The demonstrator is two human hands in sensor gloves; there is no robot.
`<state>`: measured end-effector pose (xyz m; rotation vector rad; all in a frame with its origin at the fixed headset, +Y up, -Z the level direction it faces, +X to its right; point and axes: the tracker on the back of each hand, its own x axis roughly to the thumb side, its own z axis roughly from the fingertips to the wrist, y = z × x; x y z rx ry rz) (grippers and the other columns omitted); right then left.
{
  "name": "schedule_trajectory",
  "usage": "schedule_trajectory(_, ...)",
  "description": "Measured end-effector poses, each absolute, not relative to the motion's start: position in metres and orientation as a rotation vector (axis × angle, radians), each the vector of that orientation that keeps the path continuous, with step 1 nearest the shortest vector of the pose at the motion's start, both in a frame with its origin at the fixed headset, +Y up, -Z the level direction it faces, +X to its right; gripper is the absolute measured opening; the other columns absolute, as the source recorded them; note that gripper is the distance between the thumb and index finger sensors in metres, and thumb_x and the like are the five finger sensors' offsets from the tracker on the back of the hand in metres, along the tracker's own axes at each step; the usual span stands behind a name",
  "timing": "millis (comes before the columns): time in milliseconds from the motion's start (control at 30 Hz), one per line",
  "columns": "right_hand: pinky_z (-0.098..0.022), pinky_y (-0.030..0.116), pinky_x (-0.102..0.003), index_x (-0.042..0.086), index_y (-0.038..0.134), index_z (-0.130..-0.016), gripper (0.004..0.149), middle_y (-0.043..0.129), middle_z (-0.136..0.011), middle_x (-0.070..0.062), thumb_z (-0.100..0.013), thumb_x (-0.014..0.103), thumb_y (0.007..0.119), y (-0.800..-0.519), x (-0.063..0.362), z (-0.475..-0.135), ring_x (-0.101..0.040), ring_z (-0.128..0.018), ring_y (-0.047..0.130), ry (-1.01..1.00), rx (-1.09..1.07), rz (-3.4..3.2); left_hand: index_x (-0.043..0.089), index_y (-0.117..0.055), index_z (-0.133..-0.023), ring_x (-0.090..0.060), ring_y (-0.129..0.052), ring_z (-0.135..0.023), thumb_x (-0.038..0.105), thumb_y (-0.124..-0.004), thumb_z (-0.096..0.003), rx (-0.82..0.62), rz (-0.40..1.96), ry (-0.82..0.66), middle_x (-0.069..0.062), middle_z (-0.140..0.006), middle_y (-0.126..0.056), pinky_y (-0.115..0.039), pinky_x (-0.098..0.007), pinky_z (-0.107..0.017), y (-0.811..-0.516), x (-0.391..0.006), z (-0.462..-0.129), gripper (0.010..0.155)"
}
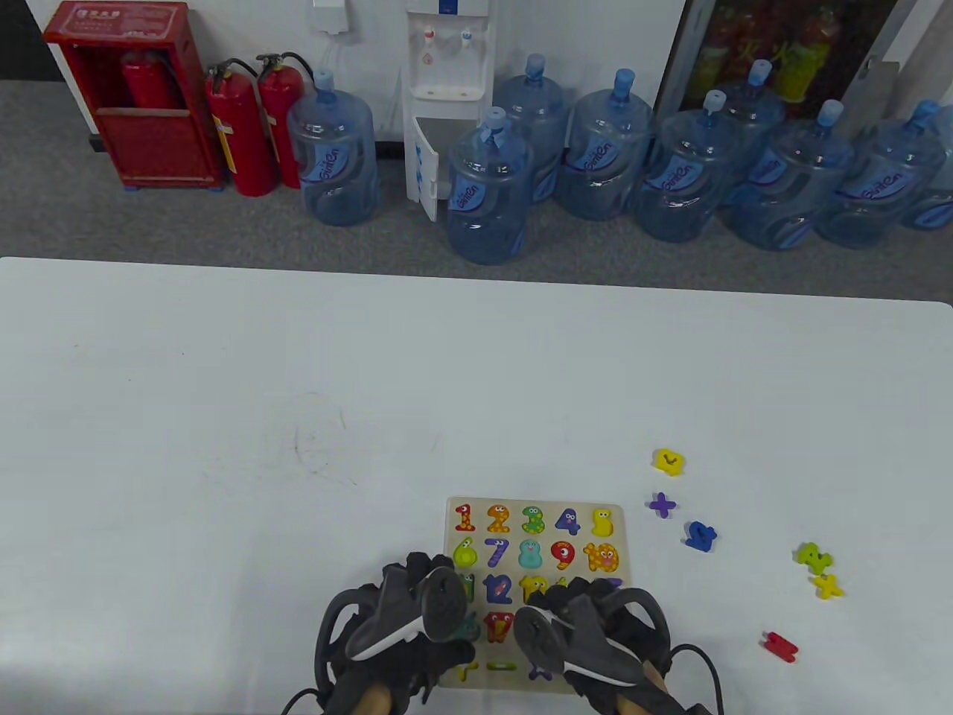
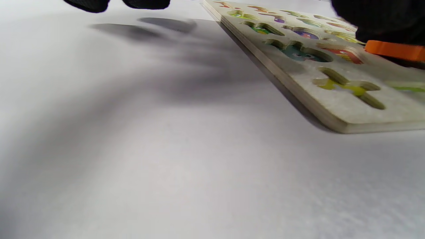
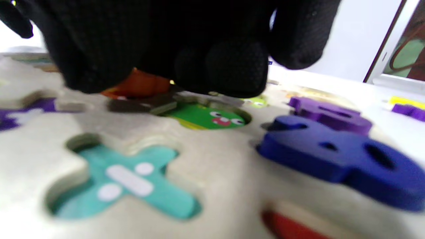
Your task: Hold math block puzzle and insert math blocks into matching slots
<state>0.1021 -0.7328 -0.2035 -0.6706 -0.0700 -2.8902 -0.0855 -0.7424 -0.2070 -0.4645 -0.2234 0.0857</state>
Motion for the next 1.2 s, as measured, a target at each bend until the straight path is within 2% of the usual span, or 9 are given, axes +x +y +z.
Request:
schedule_trajectory(233, -0.06, 0.074, -0.045, 0.028, 0.082, -0.08, 0.055, 0.085, -0.084, -0.001, -0.026, 0.037, 0.082, -0.721, 0.103, -0.197, -0.021, -0.068, 0.091, 0.03, -0.703, -2.899, 0.022, -0.026, -0.107, -0.048, -0.04, -0.106, 0.064, -0.071, -0.0325, -0.461, 0.085, -0.224, -0.011, -0.112, -0.025, -0.051, -0.07, -0.071, -0.742, -0.085, -0.207, 0.096)
schedule_trajectory(367, -0.063, 0.071, -0.046, 0.029, 0.076, -0.085, 0.055, 0.077, -0.091, 0.0, -0.031, 0.033, 0.077, -0.706, 0.126, -0.211, -0.021, -0.077, 0.086, 0.171, -0.49, -2.923, 0.022, -0.025, -0.107, -0.048, -0.039, -0.106, 0.064, -0.07, -0.0326, -0.462, 0.082, -0.223, -0.011, -0.112, -0.025, -0.051, -0.07, -0.071, -0.742, -0.085, -0.207, 0.096)
schedule_trajectory(500, -0.064, 0.07, -0.045, 0.029, 0.073, -0.088, 0.055, 0.073, -0.094, 0.0, -0.033, 0.028, 0.074, -0.704, 0.157, -0.229, -0.021, -0.08, 0.083, 0.24, -0.292, -2.878, 0.022, -0.025, -0.107, -0.048, -0.039, -0.106, 0.064, -0.07, -0.0327, -0.465, 0.084, -0.222, -0.011, -0.112, -0.025, -0.051, -0.07, -0.071, -0.742, -0.085, -0.207, 0.096)
schedule_trajectory(667, -0.065, 0.067, -0.046, 0.029, 0.058, -0.095, 0.063, 0.053, -0.104, -0.002, -0.034, 0.024, 0.072, -0.722, 0.194, -0.253, -0.026, -0.088, 0.072, 0.061, -0.057, -2.953, 0.022, -0.025, -0.107, -0.048, -0.039, -0.106, 0.064, -0.07, -0.0327, -0.47, 0.083, -0.223, -0.011, -0.112, -0.025, -0.051, -0.07, -0.072, -0.742, -0.085, -0.207, 0.096)
schedule_trajectory(733, -0.059, 0.071, -0.041, 0.027, 0.05, -0.098, 0.067, 0.046, -0.105, -0.005, -0.034, 0.024, 0.072, -0.735, 0.204, -0.262, -0.03, -0.089, 0.071, -0.068, 0.023, -2.931, 0.022, -0.025, -0.107, -0.048, -0.039, -0.106, 0.064, -0.07, -0.0327, -0.477, 0.082, -0.222, -0.011, -0.112, -0.024, -0.051, -0.07, -0.072, -0.742, -0.085, -0.207, 0.096)
schedule_trajectory(833, -0.06, 0.069, -0.041, 0.025, 0.04, -0.1, 0.072, 0.038, -0.107, -0.006, -0.035, 0.025, 0.071, -0.751, 0.21, -0.273, -0.036, -0.093, 0.063, -0.193, 0.131, -2.835, 0.022, -0.025, -0.107, -0.048, -0.039, -0.106, 0.064, -0.07, -0.0328, -0.476, 0.084, -0.218, -0.011, -0.112, -0.024, -0.051, -0.07, -0.072, -0.741, -0.085, -0.208, 0.096)
schedule_trajectory(933, -0.064, 0.064, -0.042, 0.026, 0.037, -0.1, 0.073, 0.034, -0.108, -0.006, -0.036, 0.026, 0.071, -0.751, 0.214, -0.285, -0.035, -0.096, 0.055, -0.229, 0.186, -2.821, 0.022, -0.025, -0.107, -0.048, -0.039, -0.106, 0.064, -0.07, -0.0328, -0.469, 0.091, -0.214, -0.011, -0.112, -0.025, -0.051, -0.07, -0.072, -0.74, -0.086, -0.208, 0.096)
schedule_trajectory(1067, -0.065, 0.063, -0.042, 0.028, 0.038, -0.1, 0.073, 0.035, -0.108, -0.006, -0.036, 0.028, 0.072, -0.753, 0.223, -0.306, -0.035, -0.096, 0.054, -0.325, 0.251, -2.844, 0.022, -0.025, -0.107, -0.048, -0.039, -0.106, 0.064, -0.07, -0.0328, -0.47, 0.087, -0.209, -0.011, -0.112, -0.024, -0.051, -0.07, -0.072, -0.739, -0.086, -0.208, 0.096)
schedule_trajectory(1200, -0.065, 0.064, -0.042, 0.033, 0.033, -0.098, 0.074, 0.028, -0.108, -0.004, -0.035, 0.026, 0.072, -0.754, 0.222, -0.317, -0.035, -0.096, 0.056, -0.364, 0.198, -2.832, 0.022, -0.025, -0.107, -0.048, -0.04, -0.106, 0.064, -0.07, -0.0328, -0.458, 0.091, -0.194, -0.011, -0.112, -0.025, -0.051, -0.07, -0.071, -0.737, -0.089, -0.208, 0.096)
